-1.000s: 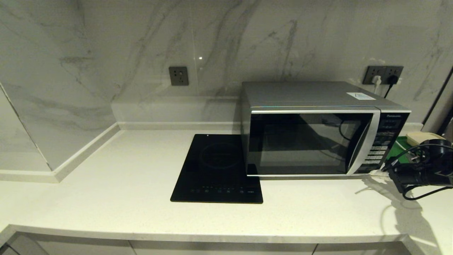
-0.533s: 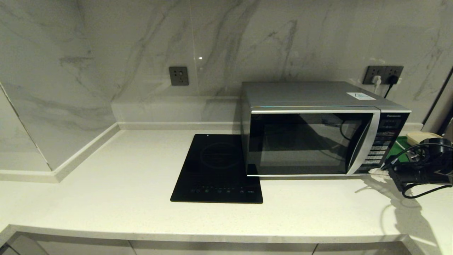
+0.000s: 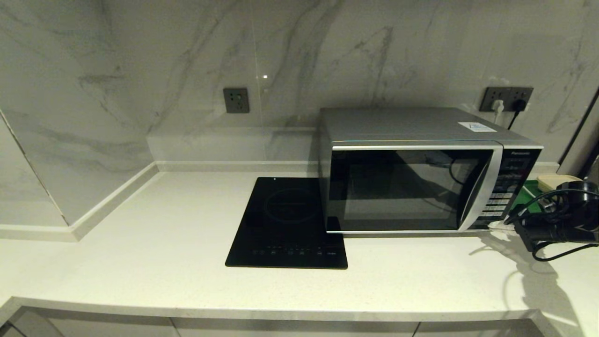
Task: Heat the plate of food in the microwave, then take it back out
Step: Open the microwave oven
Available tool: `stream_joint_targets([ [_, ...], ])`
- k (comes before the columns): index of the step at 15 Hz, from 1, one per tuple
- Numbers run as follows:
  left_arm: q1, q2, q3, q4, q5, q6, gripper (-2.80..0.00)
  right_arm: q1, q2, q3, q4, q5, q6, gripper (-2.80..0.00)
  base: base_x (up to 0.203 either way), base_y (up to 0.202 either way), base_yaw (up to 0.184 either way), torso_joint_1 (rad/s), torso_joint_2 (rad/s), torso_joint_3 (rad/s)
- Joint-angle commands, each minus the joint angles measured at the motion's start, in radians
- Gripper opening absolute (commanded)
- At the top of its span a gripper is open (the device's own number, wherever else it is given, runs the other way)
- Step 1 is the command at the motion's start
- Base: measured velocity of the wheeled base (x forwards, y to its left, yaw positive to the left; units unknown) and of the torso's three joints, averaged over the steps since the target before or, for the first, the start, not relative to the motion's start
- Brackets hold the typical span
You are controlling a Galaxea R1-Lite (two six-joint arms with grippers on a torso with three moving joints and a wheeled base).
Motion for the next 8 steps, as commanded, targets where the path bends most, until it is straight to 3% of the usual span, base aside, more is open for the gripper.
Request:
stream_joint_targets([
  [1,0.0,0.0,0.0,0.0,0.0,0.0,-2.8,0.0,-0.005,0.01,-0.014,0.003,0.004,-2.8,0.0,0.0,0.0,0.0,0.0,0.0],
  [8,0.0,0.0,0.0,0.0,0.0,0.0,-2.8,-0.001,-0.025,0.035,-0.035,0.0,0.011,-2.8,0.0,0.0,0.0,0.0,0.0,0.0],
])
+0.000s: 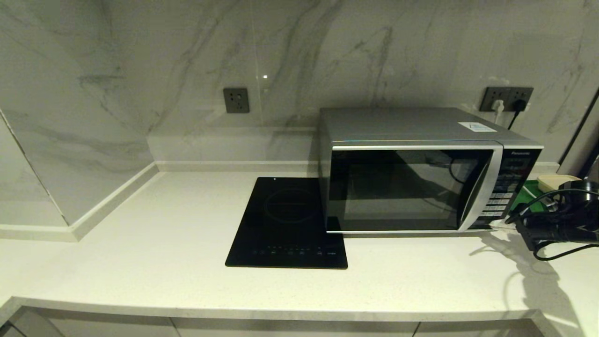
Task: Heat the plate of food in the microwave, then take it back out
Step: Open the microwave oven
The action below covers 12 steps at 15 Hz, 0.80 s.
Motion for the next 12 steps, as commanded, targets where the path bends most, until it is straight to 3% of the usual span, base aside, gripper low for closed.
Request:
stream_joint_targets([
  [1,0.0,0.0,0.0,-0.001,0.001,-0.001,-2.8,-0.001,-0.007,0.012,-0.02,0.003,0.014,-2.8,0.0,0.0,0.0,0.0,0.0,0.0],
  [9,0.0,0.0,0.0,-0.001,0.001,-0.001,-2.8,-0.003,-0.026,0.068,-0.027,-0.01,0.032,-2.8,0.0,0.0,0.0,0.0,0.0,0.0],
  [12,0.0,0.0,0.0,-0.001,0.001,-0.001,-2.8,-0.021,-0.099,0.163,-0.027,-0.009,0.007,-2.8,0.0,0.0,0.0,0.0,0.0,0.0],
])
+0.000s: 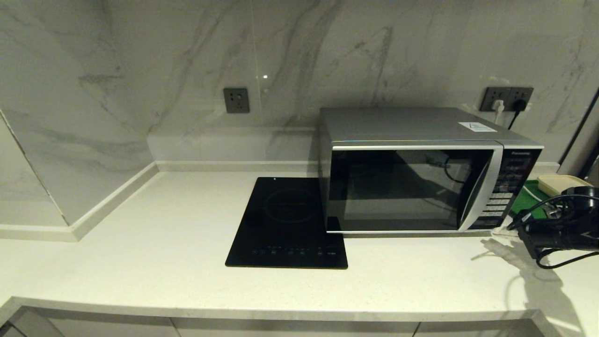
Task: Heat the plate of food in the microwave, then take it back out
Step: Open the microwave oven
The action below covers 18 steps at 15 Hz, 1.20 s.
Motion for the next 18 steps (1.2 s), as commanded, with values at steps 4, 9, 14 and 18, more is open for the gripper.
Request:
stream_joint_targets([
  [4,0.0,0.0,0.0,0.0,0.0,-0.001,-2.8,-0.058,-0.278,0.253,0.003,0.007,-0.175,-2.8,0.0,0.0,0.0,0.0,0.0,0.0],
  [9,0.0,0.0,0.0,0.0,0.0,-0.001,-2.8,-0.098,-0.739,0.271,0.289,0.005,-0.382,-2.8,0.0,0.0,0.0,0.0,0.0,0.0],
  [14,0.0,0.0,0.0,0.0,0.0,-0.001,-2.8,-0.009,-1.194,-0.034,0.987,0.011,-0.548,-2.8,0.0,0.0,0.0,0.0,0.0,0.0],
  [18,0.0,0.0,0.0,0.0,0.0,-0.001,-2.8,0.099,-1.493,-0.155,1.259,0.024,-0.572,-2.8,0.0,0.0,0.0,0.0,0.0,0.0],
])
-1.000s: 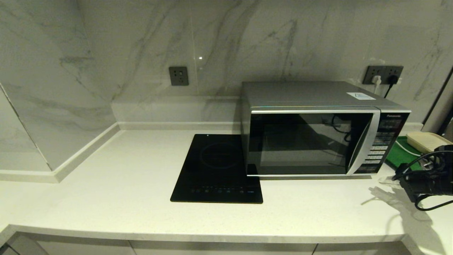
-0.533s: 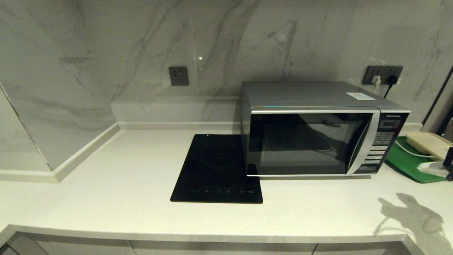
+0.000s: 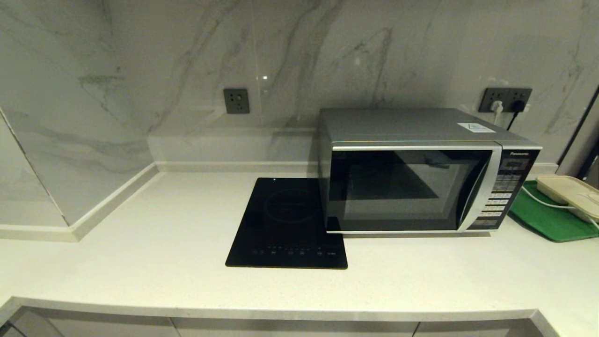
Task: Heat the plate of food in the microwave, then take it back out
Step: Open the microwave oven
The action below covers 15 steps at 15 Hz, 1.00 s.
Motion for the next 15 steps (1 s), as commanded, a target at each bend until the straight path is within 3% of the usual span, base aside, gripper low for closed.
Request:
stream_joint_targets([
  [1,0.0,0.0,0.0,-0.001,0.001,-0.001,-2.8,0.05,-0.247,-0.066,0.166,-0.001,-0.004,-2.8,0.0,0.0,0.0,0.0,0.0,0.0],
  [4,0.0,0.0,0.0,-0.001,0.001,-0.001,-2.8,0.181,-0.37,-0.24,0.405,-0.039,-0.009,-2.8,0.0,0.0,0.0,0.0,0.0,0.0],
  [8,0.0,0.0,0.0,-0.001,0.001,-0.001,-2.8,0.384,-0.491,-0.311,0.477,-0.263,0.0,-2.8,0.0,0.0,0.0,0.0,0.0,0.0],
  [9,0.0,0.0,0.0,-0.001,0.001,-0.001,-2.8,0.407,-0.529,-0.299,0.48,-0.314,0.018,-2.8,0.0,0.0,0.0,0.0,0.0,0.0],
  [15,0.0,0.0,0.0,-0.001,0.001,-0.001,-2.8,0.429,-0.786,-0.112,0.481,-0.4,0.021,-2.8,0.0,0.0,0.0,0.0,0.0,0.0],
])
